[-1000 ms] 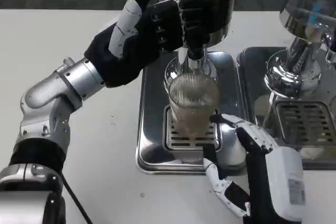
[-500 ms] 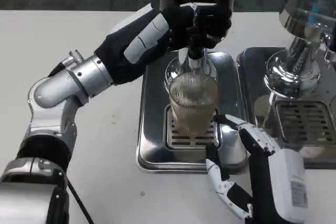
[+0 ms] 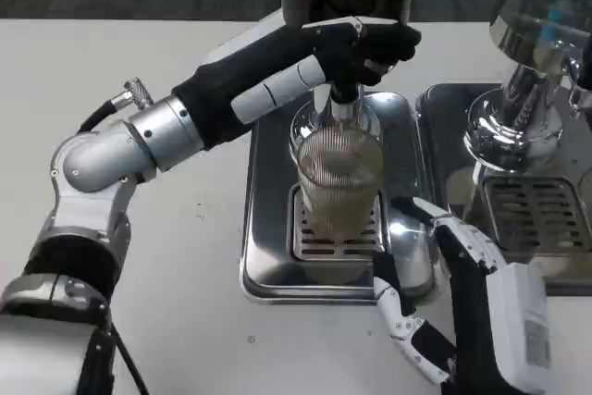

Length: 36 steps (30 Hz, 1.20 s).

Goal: Grasp the cup under the faucet to collect the drink, then remove the cup.

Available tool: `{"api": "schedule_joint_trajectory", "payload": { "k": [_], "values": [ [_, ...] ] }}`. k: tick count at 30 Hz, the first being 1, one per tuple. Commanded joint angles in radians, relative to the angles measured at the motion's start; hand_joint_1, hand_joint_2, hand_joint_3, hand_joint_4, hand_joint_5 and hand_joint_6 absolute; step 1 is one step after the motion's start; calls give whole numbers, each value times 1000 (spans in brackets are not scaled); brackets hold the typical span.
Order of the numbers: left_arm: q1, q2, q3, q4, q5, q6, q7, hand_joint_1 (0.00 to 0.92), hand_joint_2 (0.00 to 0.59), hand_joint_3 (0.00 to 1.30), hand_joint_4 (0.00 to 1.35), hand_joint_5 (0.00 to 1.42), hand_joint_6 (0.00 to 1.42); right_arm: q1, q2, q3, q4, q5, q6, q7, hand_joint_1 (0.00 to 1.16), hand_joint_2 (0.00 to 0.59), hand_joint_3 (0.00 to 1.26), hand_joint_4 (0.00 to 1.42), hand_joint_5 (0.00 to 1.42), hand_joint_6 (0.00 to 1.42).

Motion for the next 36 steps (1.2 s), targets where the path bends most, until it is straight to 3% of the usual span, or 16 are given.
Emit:
{"api": "schedule_joint_trajectory", "payload": {
  "k": [1,10,20,25,28,36],
  "values": [
    [48,37,-46,40,90,6,20,0,133,247,172,143,8,-4,-4,-8,0,21,-20,13,519,417,353,326,304,234],
    [59,68,-96,42,155,-67,102,0,132,211,96,37,0,-4,-8,-20,-3,61,-27,55,505,404,303,250,236,198],
    [60,99,-162,46,239,-137,219,0,123,189,76,10,0,-12,-9,-34,-7,115,-39,114,485,373,219,160,176,170],
    [57,113,-185,49,272,-154,264,0,119,176,69,8,0,-36,-19,-57,0,231,-63,228,519,292,119,72,126,144],
    [56,115,-191,54,275,-152,275,0,118,176,69,8,0,-65,-33,-74,7,325,-69,333,585,236,51,25,79,129],
    [57,121,-191,56,279,-153,290,0,122,175,70,8,0,-130,-52,-112,12,437,-33,531,668,212,0,0,0,84]
  ]
}}
